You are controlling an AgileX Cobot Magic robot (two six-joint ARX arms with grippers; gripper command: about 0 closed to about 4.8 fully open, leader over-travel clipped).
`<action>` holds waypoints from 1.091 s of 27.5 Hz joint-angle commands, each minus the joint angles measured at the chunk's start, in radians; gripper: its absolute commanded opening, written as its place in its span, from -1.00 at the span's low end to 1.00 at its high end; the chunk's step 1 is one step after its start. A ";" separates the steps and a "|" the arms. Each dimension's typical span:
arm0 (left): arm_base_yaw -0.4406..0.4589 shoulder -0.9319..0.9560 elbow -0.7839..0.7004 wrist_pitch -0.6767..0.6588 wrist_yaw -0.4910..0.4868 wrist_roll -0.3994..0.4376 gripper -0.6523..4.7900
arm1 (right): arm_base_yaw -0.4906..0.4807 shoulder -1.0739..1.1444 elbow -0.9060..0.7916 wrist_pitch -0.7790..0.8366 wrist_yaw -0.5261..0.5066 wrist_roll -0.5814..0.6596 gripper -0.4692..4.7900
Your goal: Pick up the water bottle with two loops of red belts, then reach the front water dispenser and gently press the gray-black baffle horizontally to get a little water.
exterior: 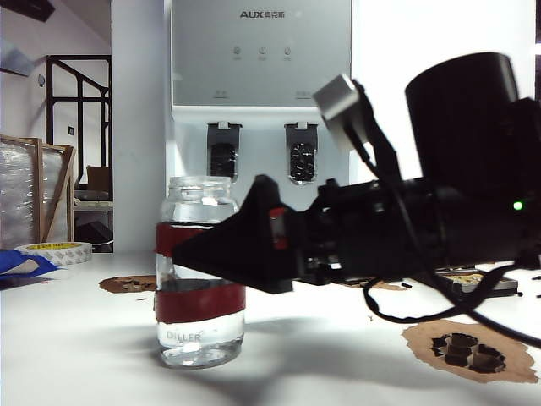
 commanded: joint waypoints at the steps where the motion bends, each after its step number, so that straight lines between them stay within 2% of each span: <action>1: 0.001 0.002 0.004 0.005 0.001 0.006 1.00 | 0.002 -0.034 -0.037 0.040 0.007 0.003 1.00; 6: 0.001 0.002 0.004 0.005 0.001 0.006 1.00 | 0.000 -0.097 -0.087 0.040 0.035 -0.001 1.00; 10: 0.001 0.002 0.004 0.005 0.001 0.006 1.00 | 0.000 -0.184 -0.156 0.040 0.124 -0.013 1.00; 15: 0.001 0.002 0.004 0.005 0.001 0.006 1.00 | 0.000 -0.249 -0.219 0.040 0.142 -0.021 1.00; 16: 0.001 0.002 0.004 0.005 0.001 0.006 1.00 | 0.000 -0.259 -0.229 0.041 0.158 -0.021 0.93; 19: 0.001 0.002 0.004 0.006 0.001 0.006 1.00 | 0.000 -0.299 -0.265 0.042 0.241 -0.032 0.54; 21: 0.001 0.002 0.004 0.005 0.001 0.006 1.00 | 0.000 -0.330 -0.283 0.043 0.259 -0.035 0.36; 25: 0.001 0.002 0.004 0.006 0.001 0.006 1.00 | 0.000 -0.394 -0.304 0.043 0.260 -0.038 0.10; 27: 0.001 0.002 0.004 0.006 0.001 0.006 1.00 | 0.000 -0.425 -0.314 0.043 0.273 -0.038 0.07; 29: 0.000 0.002 0.004 0.009 0.001 0.006 1.00 | 0.000 -0.467 -0.339 0.043 0.332 -0.046 -0.08; 30: 0.000 0.002 0.004 0.009 0.001 0.006 1.00 | 0.000 -0.479 -0.351 0.043 0.345 -0.049 -0.27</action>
